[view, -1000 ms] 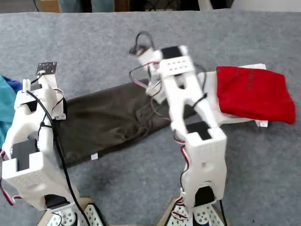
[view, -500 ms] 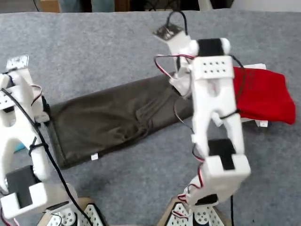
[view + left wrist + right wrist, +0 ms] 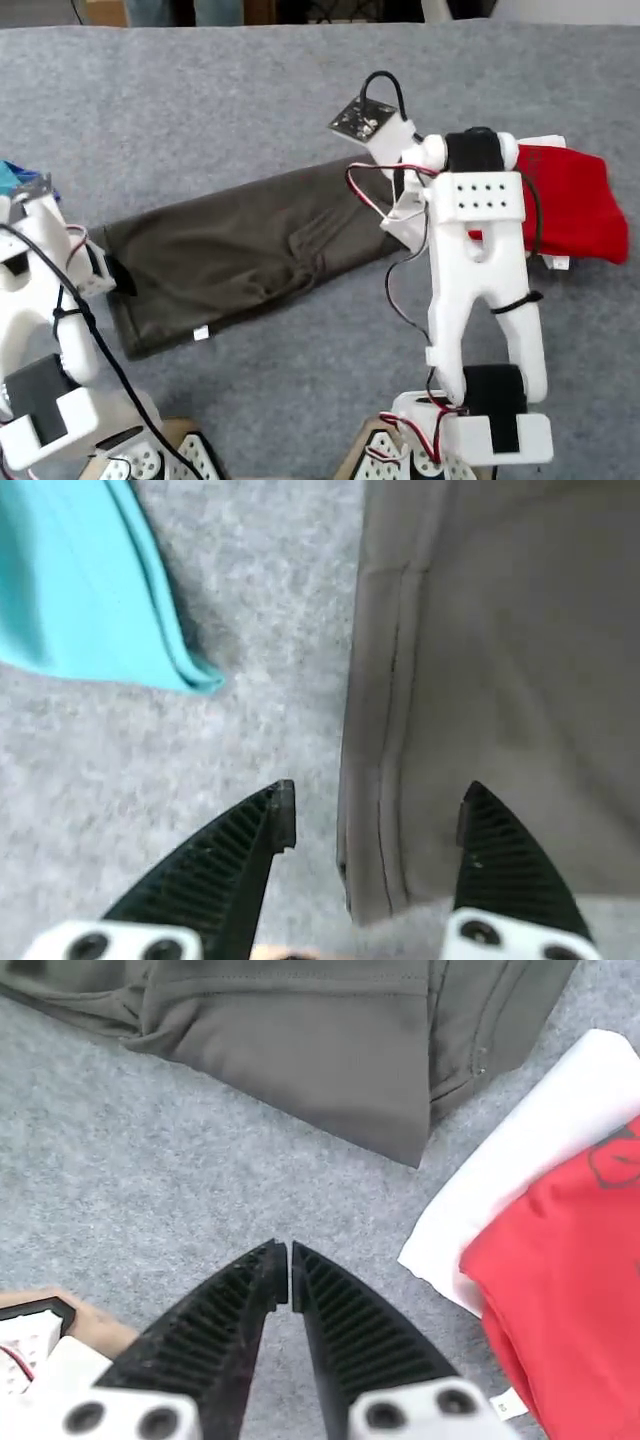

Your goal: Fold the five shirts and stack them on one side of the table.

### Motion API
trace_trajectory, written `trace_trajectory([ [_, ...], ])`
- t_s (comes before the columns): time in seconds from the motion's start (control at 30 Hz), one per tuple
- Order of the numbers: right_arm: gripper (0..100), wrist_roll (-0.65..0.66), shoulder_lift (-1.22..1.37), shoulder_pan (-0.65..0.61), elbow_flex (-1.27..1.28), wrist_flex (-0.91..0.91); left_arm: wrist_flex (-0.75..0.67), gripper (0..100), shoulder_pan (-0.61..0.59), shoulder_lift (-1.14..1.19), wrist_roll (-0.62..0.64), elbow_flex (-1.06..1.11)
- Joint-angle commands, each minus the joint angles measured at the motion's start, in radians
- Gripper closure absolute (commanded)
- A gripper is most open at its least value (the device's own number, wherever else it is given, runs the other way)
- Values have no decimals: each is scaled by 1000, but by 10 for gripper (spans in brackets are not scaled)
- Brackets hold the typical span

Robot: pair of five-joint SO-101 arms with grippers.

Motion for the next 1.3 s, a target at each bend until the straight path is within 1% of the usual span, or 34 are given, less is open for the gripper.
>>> trace_trajectory([
  [0.0, 984, 6, -47, 9, 10, -12, -121, 723, -8, -37, 2, 68],
  [0.07, 984, 6, -48, 9, 10, -9, -155, 723, -10, -34, 2, 82],
  [0.17, 984, 5, -48, 9, 10, -11, -127, 770, -19, 2, 3, 39],
  [0.27, 984, 5, -48, 9, 10, -11, -97, 821, -18, 104, 3, -12],
  [0.4, 984, 5, -50, 9, 7, -11, -48, 827, -7, 279, 2, -85],
  [0.5, 984, 5, -50, 8, 4, -12, 11, 827, -5, 361, 2, -171],
  [0.63, 984, 8, -50, 8, 4, -14, 55, 827, 4, 411, 2, -228],
  [0.87, 984, 6, -50, 8, 4, -14, 75, 827, 5, 427, 12, -245],
  [1.03, 984, 9, -50, 8, 4, -14, 81, 822, 44, 417, 12, -243],
  [1.13, 984, 8, -50, 8, 5, -14, 163, 784, 73, 416, 12, -288],
  [1.2, 984, 11, -48, 8, 8, -14, 219, 744, 77, 416, 46, -340],
  [1.27, 984, 11, -42, 8, 8, -15, 279, 737, 74, 416, 63, -414],
])
